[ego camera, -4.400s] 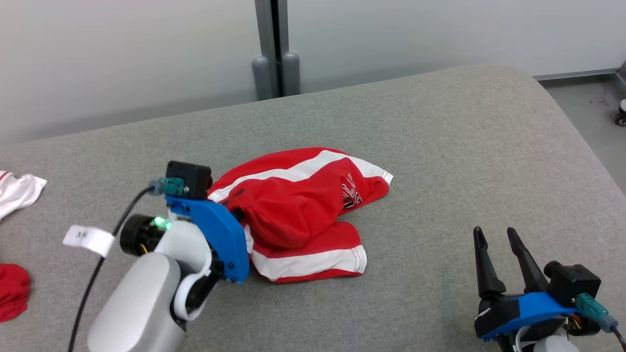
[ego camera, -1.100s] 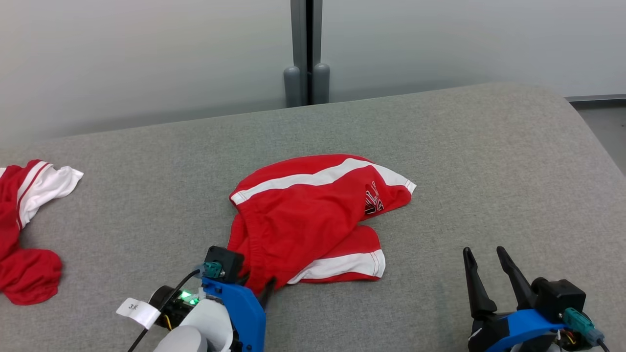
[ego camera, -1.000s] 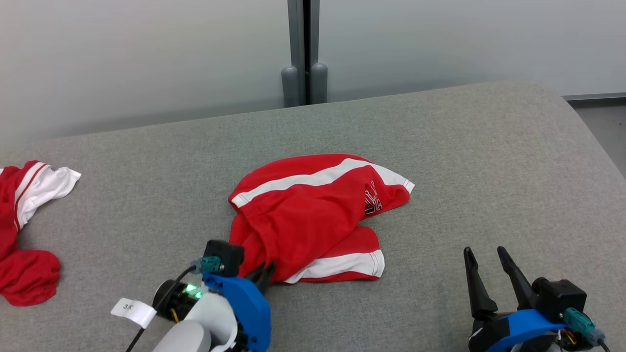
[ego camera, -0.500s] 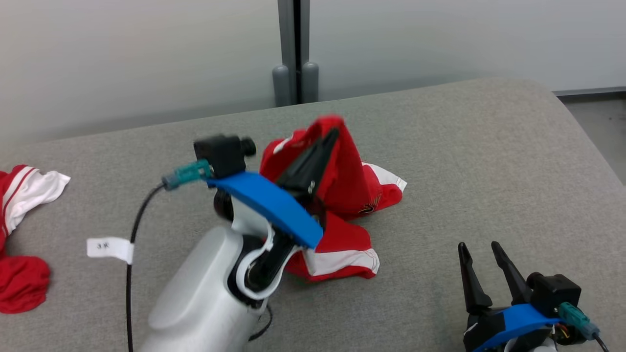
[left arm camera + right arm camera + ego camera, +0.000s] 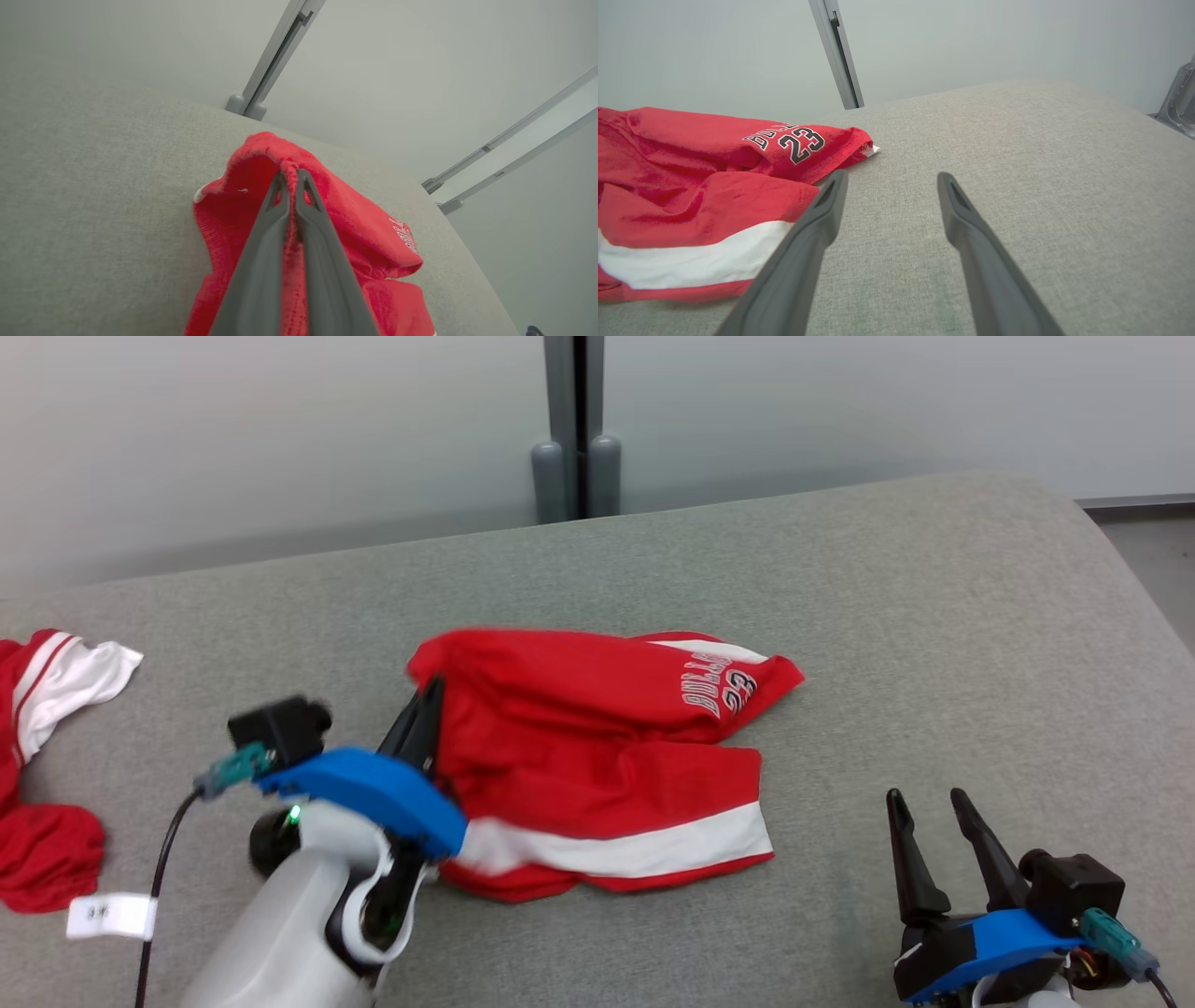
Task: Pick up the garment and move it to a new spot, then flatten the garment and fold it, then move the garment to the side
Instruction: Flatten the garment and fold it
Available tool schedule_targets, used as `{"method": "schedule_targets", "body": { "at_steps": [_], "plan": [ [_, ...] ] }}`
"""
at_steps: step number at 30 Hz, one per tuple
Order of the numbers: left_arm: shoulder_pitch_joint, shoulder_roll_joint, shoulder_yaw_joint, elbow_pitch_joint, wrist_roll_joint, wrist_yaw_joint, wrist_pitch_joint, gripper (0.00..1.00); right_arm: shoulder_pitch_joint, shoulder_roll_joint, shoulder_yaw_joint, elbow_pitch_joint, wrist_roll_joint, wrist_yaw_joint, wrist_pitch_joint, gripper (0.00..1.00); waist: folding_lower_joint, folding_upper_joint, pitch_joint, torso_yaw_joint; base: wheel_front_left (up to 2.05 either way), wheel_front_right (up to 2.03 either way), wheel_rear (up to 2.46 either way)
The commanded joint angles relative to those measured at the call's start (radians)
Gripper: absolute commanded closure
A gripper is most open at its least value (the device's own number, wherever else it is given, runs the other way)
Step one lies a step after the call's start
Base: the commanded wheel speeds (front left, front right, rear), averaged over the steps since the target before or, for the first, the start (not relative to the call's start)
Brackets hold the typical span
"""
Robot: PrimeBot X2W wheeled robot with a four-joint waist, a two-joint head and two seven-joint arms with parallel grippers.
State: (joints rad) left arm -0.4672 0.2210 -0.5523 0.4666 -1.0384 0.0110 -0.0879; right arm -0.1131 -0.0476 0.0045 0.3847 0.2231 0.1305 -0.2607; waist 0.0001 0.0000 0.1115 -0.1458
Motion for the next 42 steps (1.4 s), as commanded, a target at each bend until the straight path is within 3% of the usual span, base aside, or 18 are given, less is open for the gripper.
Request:
{"method": "schedule_targets", "body": {
  "at_steps": [1,8,10,11,12,19,24,33,42],
  "plan": [
    [0.013,0.011,0.000,0.011,0.006,0.012,0.002,1.00,-0.002,-0.005,-0.004,-0.003,-0.002,0.000,-0.005,0.00,-0.0001,0.0000,0.006,0.015,0.00,0.00,0.00],
    [0.056,0.054,-0.001,0.094,0.044,0.063,-0.035,1.00,-0.018,-0.005,-0.009,-0.013,-0.021,0.000,-0.006,0.00,-0.0001,0.0000,0.018,0.069,0.00,0.00,0.00],
    [0.046,0.048,-0.004,0.115,0.058,0.072,-0.055,0.63,-0.020,-0.005,-0.003,-0.014,-0.021,0.000,-0.006,0.00,-0.0001,0.0000,0.017,0.076,0.00,0.00,0.00],
    [0.043,0.044,-0.009,0.128,0.064,0.074,-0.062,0.08,-0.022,-0.005,0.000,-0.014,-0.021,0.000,-0.005,0.00,-0.0001,0.0000,0.017,0.078,0.00,0.00,0.00],
    [0.038,0.042,-0.016,0.138,0.073,0.073,-0.070,0.00,-0.024,-0.005,0.003,-0.013,-0.020,0.000,-0.005,0.00,-0.0001,0.0000,0.016,0.079,0.00,0.00,0.00],
    [0.046,0.035,-0.030,0.152,0.115,0.012,-0.147,0.00,-0.012,-0.005,-0.007,-0.013,-0.028,0.000,-0.001,0.00,-0.0001,0.0000,-0.004,0.074,0.00,0.00,0.00],
    [0.106,0.074,0.009,0.085,0.186,0.009,-0.177,0.00,0.006,-0.005,-0.034,-0.034,-0.040,0.000,0.010,0.00,-0.0001,0.0000,-0.023,0.071,0.00,0.00,0.00],
    [0.325,0.096,0.246,-0.203,0.458,0.041,-0.178,0.00,0.034,-0.005,-0.044,-0.071,-0.038,0.000,0.037,0.00,-0.0001,0.0000,-0.036,0.089,0.00,0.00,0.00],
    [0.452,0.038,0.395,-0.253,0.602,0.018,-0.178,0.00,0.047,-0.005,-0.024,-0.065,-0.043,0.000,0.070,0.00,-0.0001,0.0000,-0.055,0.114,0.00,0.00,0.00]
  ]
}}
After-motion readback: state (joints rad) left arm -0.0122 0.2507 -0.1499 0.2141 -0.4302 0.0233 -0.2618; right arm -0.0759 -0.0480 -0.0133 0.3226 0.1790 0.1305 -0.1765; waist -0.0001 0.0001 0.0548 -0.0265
